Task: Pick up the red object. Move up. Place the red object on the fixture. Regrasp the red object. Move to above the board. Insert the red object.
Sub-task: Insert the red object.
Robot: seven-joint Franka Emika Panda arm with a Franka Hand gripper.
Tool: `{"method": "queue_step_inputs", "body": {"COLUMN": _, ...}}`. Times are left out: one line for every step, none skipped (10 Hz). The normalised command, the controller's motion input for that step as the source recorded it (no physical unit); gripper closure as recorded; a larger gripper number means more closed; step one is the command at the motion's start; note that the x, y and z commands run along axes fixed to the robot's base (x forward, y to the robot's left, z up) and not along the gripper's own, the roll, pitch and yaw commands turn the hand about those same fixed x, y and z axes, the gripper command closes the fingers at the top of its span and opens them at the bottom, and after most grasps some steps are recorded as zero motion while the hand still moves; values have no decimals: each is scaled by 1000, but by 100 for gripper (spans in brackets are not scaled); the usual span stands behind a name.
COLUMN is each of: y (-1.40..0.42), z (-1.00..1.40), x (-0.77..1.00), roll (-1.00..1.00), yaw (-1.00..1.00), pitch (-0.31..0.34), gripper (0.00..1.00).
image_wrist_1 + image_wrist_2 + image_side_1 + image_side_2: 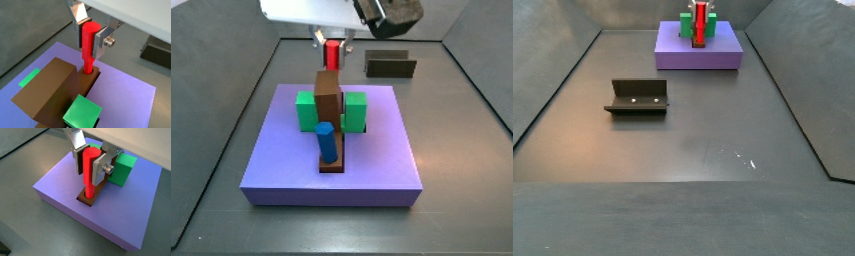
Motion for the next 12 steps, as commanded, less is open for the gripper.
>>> {"method": "queue_step_inputs", "body": {"y": 69, "z": -297, "x": 209, "roll": 9, "yaw": -23, "pitch": 0, "gripper": 100}}
{"method": "queue_step_inputs", "body": {"y": 89, "z": -271, "x": 166, "roll": 6, "yaw": -29, "pitch": 0, "gripper": 100}}
{"method": "queue_step_inputs", "body": {"y": 100, "z": -274, "x": 106, "roll": 36, "yaw": -14, "pitch": 0, "gripper": 100}}
{"method": "queue_step_inputs", "body": {"y": 97, "z": -277, "x": 0, "roll": 54, "yaw": -20, "pitch": -13, "gripper": 100}}
{"method": "queue_step_inputs", "body": {"y": 86, "z": -309, "x": 0, "roll": 14, "yaw": -49, "pitch": -6, "gripper": 100}}
{"method": "queue_step_inputs", "body": {"y": -103, "z": -277, "x": -209, "roll": 0, "yaw": 0, "pitch": -34, "gripper": 100}}
{"method": "queue_step_inputs", "body": {"y": -217, "z": -249, "x": -97, "roll": 0, "yaw": 0, "pitch": -19, "gripper": 100}}
{"method": "queue_step_inputs", "body": {"y": -9, "z": -306, "x": -66, "roll": 53, "yaw": -29, "pitch": -53, "gripper": 100}}
{"method": "queue_step_inputs", "body": {"y": 23, "z": -323, "x": 0, "roll": 79, "yaw": -71, "pitch": -10, "gripper": 100}}
{"method": "queue_step_inputs", "body": {"y": 43, "z": -386, "x": -3, "roll": 127, "yaw": -43, "pitch": -59, "gripper": 100}}
{"method": "queue_step_inputs", "body": {"y": 0, "z": -454, "x": -6, "roll": 77, "yaw": -11, "pitch": -99, "gripper": 100}}
{"method": "queue_step_inputs", "body": {"y": 0, "z": 0, "x": 0, "roll": 0, "yaw": 0, "pitch": 0, "gripper": 100}}
